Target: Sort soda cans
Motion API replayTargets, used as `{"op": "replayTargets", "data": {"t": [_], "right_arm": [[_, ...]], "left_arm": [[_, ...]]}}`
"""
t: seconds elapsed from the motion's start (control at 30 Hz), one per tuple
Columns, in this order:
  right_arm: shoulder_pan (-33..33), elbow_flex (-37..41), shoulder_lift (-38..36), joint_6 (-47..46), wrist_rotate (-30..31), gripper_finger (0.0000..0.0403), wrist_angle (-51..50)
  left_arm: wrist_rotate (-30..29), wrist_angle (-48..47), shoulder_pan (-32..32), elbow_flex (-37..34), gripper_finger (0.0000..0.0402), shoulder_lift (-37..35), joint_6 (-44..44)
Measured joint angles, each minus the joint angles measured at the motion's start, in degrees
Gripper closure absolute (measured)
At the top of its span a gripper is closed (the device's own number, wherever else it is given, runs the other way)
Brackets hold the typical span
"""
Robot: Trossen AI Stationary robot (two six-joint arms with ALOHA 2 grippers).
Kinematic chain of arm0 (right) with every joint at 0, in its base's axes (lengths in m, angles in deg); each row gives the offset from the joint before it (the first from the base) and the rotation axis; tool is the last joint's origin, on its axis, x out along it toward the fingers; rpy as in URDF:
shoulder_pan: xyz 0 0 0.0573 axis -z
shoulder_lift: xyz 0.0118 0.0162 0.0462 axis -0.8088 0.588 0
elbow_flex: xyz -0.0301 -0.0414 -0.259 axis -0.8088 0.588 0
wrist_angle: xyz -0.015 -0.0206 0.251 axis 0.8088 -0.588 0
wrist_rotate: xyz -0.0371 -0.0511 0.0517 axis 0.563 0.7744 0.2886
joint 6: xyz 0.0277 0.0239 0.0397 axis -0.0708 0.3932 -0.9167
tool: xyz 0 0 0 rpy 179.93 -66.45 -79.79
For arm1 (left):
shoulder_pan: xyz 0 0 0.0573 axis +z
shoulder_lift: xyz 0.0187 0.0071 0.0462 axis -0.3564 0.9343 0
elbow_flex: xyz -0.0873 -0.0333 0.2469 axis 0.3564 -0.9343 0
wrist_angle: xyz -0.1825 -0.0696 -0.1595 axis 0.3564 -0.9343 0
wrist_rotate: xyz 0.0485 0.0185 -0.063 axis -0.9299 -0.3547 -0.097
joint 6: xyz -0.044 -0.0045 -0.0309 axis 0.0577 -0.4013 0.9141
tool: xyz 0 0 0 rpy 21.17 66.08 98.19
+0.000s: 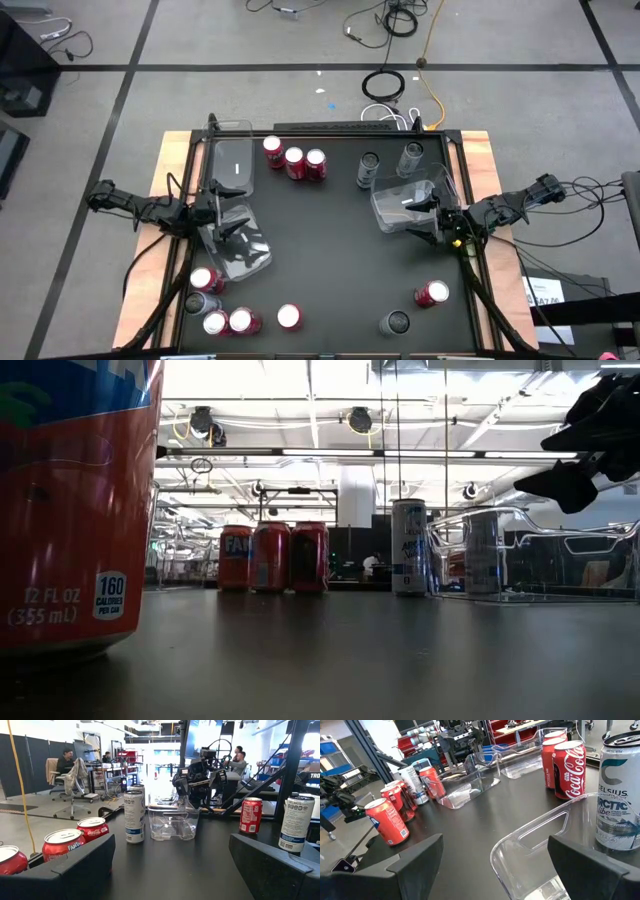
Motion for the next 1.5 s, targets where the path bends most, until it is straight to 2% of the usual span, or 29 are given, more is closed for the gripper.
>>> {"op": "replayTargets", "data": {"t": [0.57,0.73,0.93,1.03,1.5], "right_arm": [[0.0,0.0,0.0,0.0,0.0,0.0051,0.0],[0.0,0.0,0.0,0.0,0.0,0.0051,0.0],[0.0,0.0,0.0,0.0,0.0,0.0051,0.0],[0.0,0.0,0.0,0.0,0.0,0.0051,0.0],[0.0,0.0,0.0,0.0,0.0,0.0051,0.0]], "left_arm": [[-2.4,0.1,0.0,0.0,0.0002,0.0,0.3],[-2.4,0.8,0.0,0.0,0.0002,0.0,16.7],[-3.6,1.4,0.0,0.4,0.0002,0.0,25.4],[-6.5,1.7,0.0,1.4,0.0002,0.0,25.5],[-7.3,1.4,0.0,4.3,0.0002,0.0,23.8]]}}
